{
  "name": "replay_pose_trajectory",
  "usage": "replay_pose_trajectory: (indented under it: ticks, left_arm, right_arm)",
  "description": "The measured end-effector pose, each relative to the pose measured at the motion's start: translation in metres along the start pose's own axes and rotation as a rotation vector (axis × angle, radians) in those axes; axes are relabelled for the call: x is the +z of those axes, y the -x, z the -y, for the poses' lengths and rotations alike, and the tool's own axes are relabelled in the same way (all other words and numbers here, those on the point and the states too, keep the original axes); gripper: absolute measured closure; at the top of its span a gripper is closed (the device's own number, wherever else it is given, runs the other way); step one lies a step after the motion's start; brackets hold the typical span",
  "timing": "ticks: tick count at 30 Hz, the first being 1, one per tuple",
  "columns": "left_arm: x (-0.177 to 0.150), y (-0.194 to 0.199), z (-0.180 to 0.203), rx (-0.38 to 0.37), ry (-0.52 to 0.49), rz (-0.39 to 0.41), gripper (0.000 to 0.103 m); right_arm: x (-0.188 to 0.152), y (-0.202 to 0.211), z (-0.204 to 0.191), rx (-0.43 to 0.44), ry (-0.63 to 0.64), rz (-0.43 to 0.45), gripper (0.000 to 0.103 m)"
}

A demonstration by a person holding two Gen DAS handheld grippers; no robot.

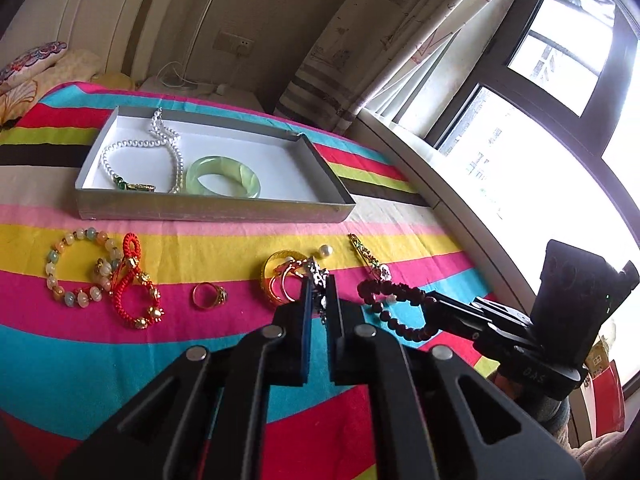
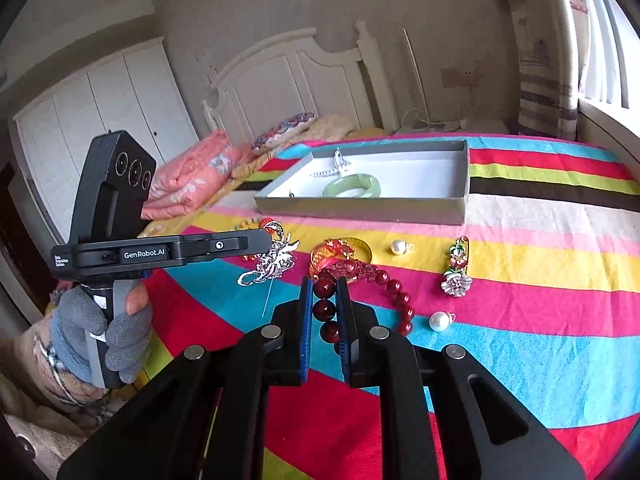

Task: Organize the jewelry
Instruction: 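Carry the red bracelet into the box with the right tool while the left carries the silver brooch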

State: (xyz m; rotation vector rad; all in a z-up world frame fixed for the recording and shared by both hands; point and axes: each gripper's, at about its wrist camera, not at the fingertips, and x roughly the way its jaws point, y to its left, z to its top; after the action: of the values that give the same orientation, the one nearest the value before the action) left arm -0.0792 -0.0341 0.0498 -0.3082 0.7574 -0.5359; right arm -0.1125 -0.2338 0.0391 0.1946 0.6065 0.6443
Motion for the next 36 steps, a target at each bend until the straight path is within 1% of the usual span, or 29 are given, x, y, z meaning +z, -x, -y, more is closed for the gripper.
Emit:
replay_pose_trajectory:
  ticks: [2, 8, 13, 17, 22, 29, 36]
  left_arm:
    - [0.002, 0.003, 0.0, 0.002, -0.002, 0.005, 0.097]
    - [0.001, 0.007, 0.0, 0.014, -0.01, 0.01, 0.097]
    - [0.002, 0.007, 0.003, 0.011, -0.025, 0.014, 0.097]
    - [0.009, 0.009, 0.004, 0.018, -0.039, 0.022, 0.097]
    - [0.028, 0.008, 0.006, 0.032, -0.063, 0.035, 0.097]
    - [0.072, -0.008, 0.009, 0.078, -0.095, 0.042, 0.097]
    - [0.122, -0.042, 0.007, 0.155, -0.116, 0.033, 0.097]
  right_arm:
    - [0.002, 0.004, 0.002, 0.035, -0.028, 0.02, 0.09]
    - [0.011, 0.016, 0.002, 0.1, -0.071, 0.073, 0.09]
    - [0.021, 0.02, -0.003, 0.113, -0.073, 0.091, 0.09]
    - [0.03, 0.02, -0.009, 0.096, -0.049, 0.1, 0.09]
    - [0.048, 0.018, -0.014, 0.068, -0.013, 0.116, 0.09]
    - [0.079, 0.004, -0.011, 0.011, 0.021, 0.126, 0.09]
    - [0.113, -0.032, 0.007, -0.068, 0.021, 0.107, 0.09]
